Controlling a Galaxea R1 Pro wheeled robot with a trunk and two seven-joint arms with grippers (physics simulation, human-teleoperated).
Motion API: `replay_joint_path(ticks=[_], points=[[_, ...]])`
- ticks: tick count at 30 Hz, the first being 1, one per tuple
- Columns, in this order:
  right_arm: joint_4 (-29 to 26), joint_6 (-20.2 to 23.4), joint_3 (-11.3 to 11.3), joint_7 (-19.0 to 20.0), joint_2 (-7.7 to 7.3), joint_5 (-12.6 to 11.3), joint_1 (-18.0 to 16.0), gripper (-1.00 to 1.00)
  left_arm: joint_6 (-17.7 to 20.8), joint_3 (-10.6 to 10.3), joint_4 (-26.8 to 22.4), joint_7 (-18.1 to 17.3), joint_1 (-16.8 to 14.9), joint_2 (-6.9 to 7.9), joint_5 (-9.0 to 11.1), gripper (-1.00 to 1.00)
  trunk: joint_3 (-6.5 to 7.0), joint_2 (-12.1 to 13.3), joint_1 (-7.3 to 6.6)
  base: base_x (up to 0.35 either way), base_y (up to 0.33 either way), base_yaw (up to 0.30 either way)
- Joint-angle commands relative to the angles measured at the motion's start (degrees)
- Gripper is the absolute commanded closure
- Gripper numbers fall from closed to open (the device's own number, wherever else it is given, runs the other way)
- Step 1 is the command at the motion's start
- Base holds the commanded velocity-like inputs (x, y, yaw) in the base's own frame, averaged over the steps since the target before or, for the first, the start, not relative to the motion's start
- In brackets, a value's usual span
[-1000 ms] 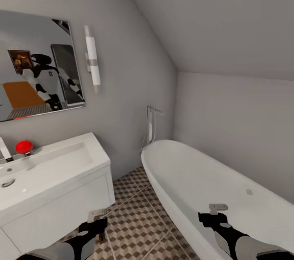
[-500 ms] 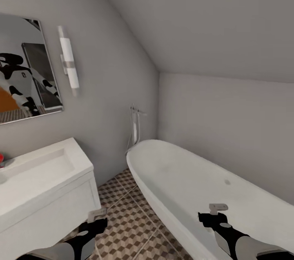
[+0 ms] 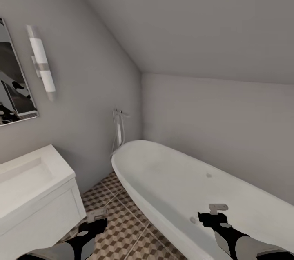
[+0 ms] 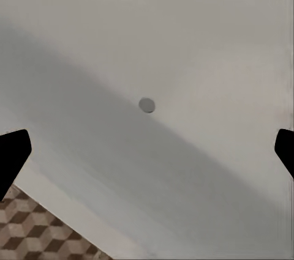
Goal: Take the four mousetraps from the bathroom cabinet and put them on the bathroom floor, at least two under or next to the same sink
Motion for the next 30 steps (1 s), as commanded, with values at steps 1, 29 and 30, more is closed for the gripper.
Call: replay_joint_path(ticks=[1, 29, 30], points=[[0.06, -0.18, 0.49, -0.06, 0.01, -0.59, -0.05, -1.00, -0.38, -0.49, 0.25, 0.10, -0.11, -0.04, 0.35, -1.00, 0.08, 0.32, -0.20, 0.000, 0.000, -0.276], [0.06, -0.22, 0.48, -0.06, 0.01, -0.59, -0.05, -1.00, -0.38, -0.49, 0.25, 0.10, -0.11, -0.04, 0.35, -1.00, 4.92, 11.15, -6.13, 0.000, 0.000, -0.276], [0.06, -0.23, 0.48, -0.06, 0.01, -0.59, -0.05, -1.00, -0.38, -0.49, 0.25, 0.10, -0.11, -0.04, 0.35, -1.00, 4.92, 11.15, -6.13, 0.000, 0.000, -0.276]])
